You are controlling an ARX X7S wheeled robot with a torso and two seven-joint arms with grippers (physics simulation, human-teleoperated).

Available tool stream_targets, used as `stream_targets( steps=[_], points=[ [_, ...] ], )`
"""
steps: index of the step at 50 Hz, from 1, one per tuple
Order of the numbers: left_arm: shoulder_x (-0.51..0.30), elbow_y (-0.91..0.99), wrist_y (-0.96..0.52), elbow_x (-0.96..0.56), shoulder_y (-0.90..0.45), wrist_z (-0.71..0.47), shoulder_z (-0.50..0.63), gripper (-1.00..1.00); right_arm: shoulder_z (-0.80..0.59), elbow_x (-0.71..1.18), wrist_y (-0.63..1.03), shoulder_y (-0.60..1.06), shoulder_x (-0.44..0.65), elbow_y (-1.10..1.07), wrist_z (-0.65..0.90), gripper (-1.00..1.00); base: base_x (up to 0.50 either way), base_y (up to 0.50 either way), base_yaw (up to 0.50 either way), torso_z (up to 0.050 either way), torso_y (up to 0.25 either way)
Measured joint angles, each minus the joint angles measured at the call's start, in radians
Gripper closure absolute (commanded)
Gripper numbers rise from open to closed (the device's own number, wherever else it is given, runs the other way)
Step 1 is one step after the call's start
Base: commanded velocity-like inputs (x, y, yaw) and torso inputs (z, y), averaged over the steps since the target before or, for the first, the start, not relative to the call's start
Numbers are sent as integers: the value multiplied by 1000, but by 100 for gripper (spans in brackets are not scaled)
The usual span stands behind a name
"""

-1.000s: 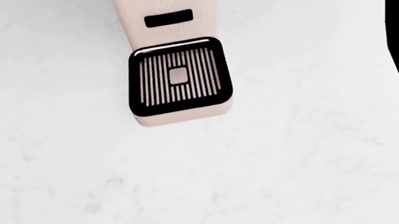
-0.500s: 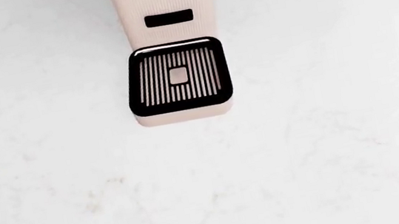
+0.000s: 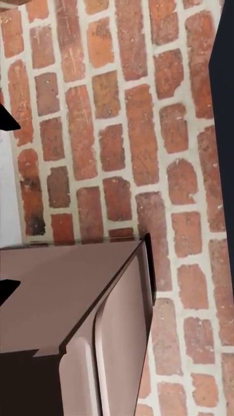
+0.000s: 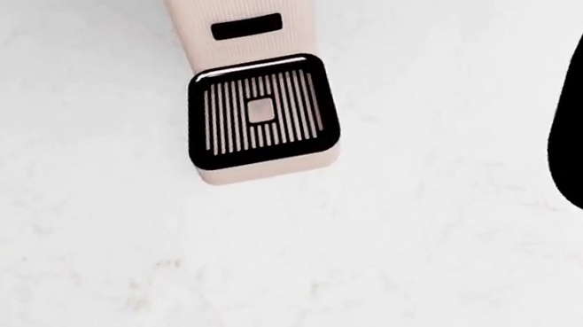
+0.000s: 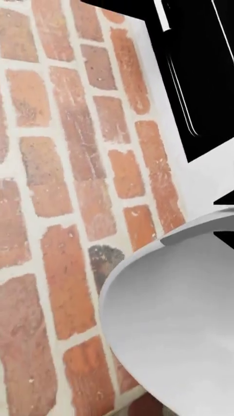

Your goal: Place the two vegetables and bowl onto the tray for setting up a vegetable dip station.

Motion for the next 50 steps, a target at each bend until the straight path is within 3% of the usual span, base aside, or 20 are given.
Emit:
stream_targets(
  steps=[8,22,31,44,50],
  points=[
    [0,0,0,-2,-1,-4,1,-100,-87,-303,149,-50,-40,-224,-318,100,1,0,-2,0,-3],
    [6,-7,-3,-3,11,10,14,-100,-157,-749,242,-70,-76,-331,-758,100,-490,-2,0,0,0],
    [7,-9,-4,-2,14,15,17,-100,-177,-871,260,-74,-83,-347,-882,100,-500,-2,0,0,-1],
    [8,-10,-5,-1,13,17,19,-100,-184,-934,269,-75,-87,-355,-946,100,-500,-2,0,0,-1],
    [6,-9,-5,-1,12,17,19,-100,-198,-943,270,-79,-87,-376,-959,100,-42,0,0,0,-2]
  ],
)
